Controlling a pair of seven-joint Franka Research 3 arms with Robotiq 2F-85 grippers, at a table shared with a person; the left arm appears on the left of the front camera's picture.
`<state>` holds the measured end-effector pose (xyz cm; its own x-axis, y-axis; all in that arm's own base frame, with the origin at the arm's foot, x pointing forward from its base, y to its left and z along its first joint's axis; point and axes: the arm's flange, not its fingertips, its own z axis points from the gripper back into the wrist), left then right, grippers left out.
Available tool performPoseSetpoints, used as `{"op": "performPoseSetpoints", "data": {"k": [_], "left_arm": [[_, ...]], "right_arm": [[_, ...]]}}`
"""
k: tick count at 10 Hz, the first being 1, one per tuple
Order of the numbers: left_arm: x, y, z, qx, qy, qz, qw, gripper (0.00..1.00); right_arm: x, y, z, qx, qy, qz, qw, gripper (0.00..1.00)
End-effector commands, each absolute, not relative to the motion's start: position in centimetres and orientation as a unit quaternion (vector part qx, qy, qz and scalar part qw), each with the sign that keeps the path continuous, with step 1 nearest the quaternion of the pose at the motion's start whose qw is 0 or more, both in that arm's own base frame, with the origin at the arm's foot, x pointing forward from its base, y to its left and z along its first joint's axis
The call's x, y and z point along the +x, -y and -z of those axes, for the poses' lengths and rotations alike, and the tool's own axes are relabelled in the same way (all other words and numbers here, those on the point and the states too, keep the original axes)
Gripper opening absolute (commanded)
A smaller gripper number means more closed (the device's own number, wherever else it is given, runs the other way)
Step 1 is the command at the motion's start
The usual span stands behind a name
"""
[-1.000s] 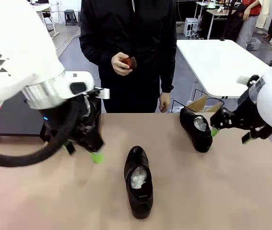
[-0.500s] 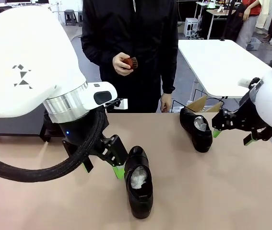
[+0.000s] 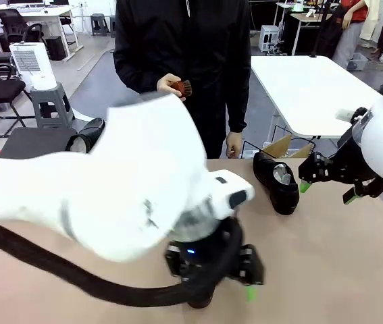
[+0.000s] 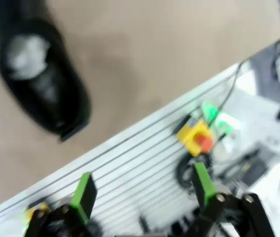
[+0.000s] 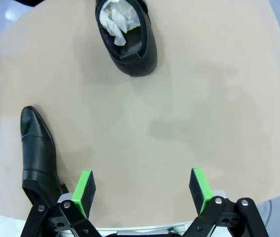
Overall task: Organize the shoes by placing them on the stand.
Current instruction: Place the Shoe from the middle of the table onto the Shoes Stand.
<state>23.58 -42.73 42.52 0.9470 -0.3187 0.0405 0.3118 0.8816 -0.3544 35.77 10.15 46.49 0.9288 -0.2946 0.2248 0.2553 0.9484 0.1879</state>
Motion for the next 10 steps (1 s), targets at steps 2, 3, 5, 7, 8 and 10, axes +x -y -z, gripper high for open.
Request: {"op": "performPoseSetpoints", "data": {"k": [2, 3, 5, 7, 8, 10], "left_arm": [[26.8, 45.5, -42.1, -0.13, 0.07, 0.041, 0.988, 1.0], [27.4, 46.0, -41.8, -0.122, 0.087, 0.025, 0.988, 1.0], [28.3, 46.8, -40.7, -0.096, 0.098, 0.008, 0.991, 1.0], [28.9, 47.7, -39.4, -0.096, 0.09, 0.005, 0.991, 1.0], [29.3, 48.0, -38.9, -0.092, 0.088, -0.003, 0.992, 1.0], [29.9, 48.0, -37.3, -0.068, 0.091, -0.006, 0.994, 1.0]], "right_arm": [[35.8, -10.3, -46.4, 0.081, 0.126, 0.136, 0.979, 1.0], [35.8, -10.3, -46.4, 0.081, 0.126, 0.136, 0.979, 1.0], [35.8, -10.3, -46.4, 0.081, 0.126, 0.136, 0.979, 1.0], [35.8, -10.3, -46.4, 0.081, 0.126, 0.136, 0.979, 1.0], [35.8, -10.3, -46.4, 0.081, 0.126, 0.136, 0.979, 1.0], [35.8, -10.3, -46.4, 0.081, 0.126, 0.136, 0.979, 1.0]]}}
